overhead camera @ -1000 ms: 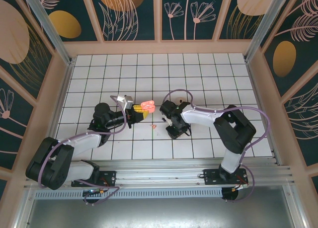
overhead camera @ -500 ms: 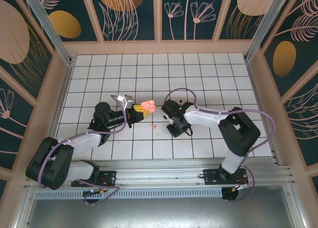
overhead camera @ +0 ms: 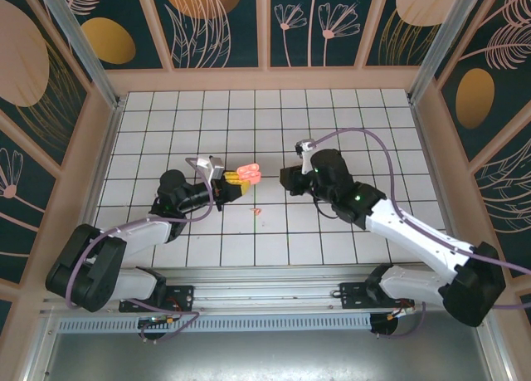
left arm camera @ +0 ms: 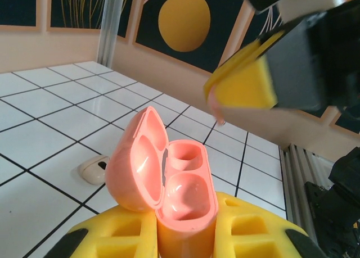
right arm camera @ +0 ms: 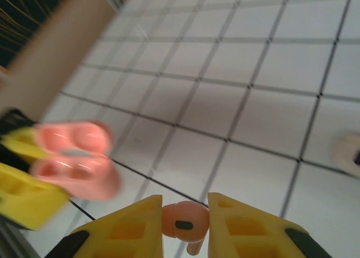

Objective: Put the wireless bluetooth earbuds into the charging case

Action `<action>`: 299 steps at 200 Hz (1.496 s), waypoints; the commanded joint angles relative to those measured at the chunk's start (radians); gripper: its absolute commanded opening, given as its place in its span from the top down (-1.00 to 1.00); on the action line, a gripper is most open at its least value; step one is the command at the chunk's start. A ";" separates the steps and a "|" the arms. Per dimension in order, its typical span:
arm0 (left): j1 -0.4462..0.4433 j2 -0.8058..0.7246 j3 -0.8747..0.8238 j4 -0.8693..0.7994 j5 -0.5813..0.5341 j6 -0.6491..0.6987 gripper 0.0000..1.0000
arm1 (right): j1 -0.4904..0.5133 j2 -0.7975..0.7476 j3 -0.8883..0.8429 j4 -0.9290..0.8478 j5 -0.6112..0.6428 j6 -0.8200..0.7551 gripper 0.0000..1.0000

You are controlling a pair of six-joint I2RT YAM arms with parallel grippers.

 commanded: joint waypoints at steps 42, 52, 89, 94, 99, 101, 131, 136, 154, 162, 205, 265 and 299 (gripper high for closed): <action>-0.006 0.009 0.034 0.078 -0.003 0.009 0.73 | 0.075 0.009 0.009 0.247 0.086 -0.007 0.58; -0.006 0.007 0.035 0.075 -0.004 0.010 0.73 | 0.078 0.024 0.021 0.251 0.085 -0.012 0.58; -0.008 -0.007 0.034 0.068 -0.005 0.016 0.73 | 0.090 0.076 0.051 0.267 0.068 -0.026 0.58; -0.007 -0.009 0.033 0.066 -0.004 0.018 0.73 | 0.092 0.082 0.054 0.268 0.066 -0.026 0.58; -0.007 -0.010 0.034 0.063 -0.004 0.022 0.73 | 0.093 0.089 0.056 0.272 0.062 -0.026 0.58; -0.008 -0.011 0.034 0.061 -0.004 0.023 0.73 | 0.093 0.089 0.056 0.272 0.061 -0.026 0.58; -0.008 -0.024 0.037 0.037 -0.008 0.041 0.73 | 0.101 0.115 0.068 0.282 0.044 -0.027 0.59; -0.008 -0.024 0.038 0.035 -0.009 0.042 0.73 | 0.103 0.119 0.070 0.282 0.043 -0.026 0.58; -0.008 -0.027 0.037 0.032 -0.007 0.045 0.73 | 0.107 0.131 0.075 0.282 0.036 -0.026 0.59; -0.008 -0.029 0.038 0.031 -0.007 0.046 0.73 | 0.108 0.136 0.078 0.281 0.035 -0.026 0.58; -0.007 -0.042 0.040 0.010 -0.011 0.067 0.73 | 0.114 0.161 0.098 0.263 0.031 -0.028 0.58; -0.008 -0.068 0.045 -0.032 -0.019 0.098 0.73 | 0.138 0.179 0.123 0.180 0.060 -0.044 0.59; -0.007 -0.078 0.046 -0.038 -0.029 0.102 0.73 | 0.159 0.196 0.148 0.118 0.109 -0.056 0.60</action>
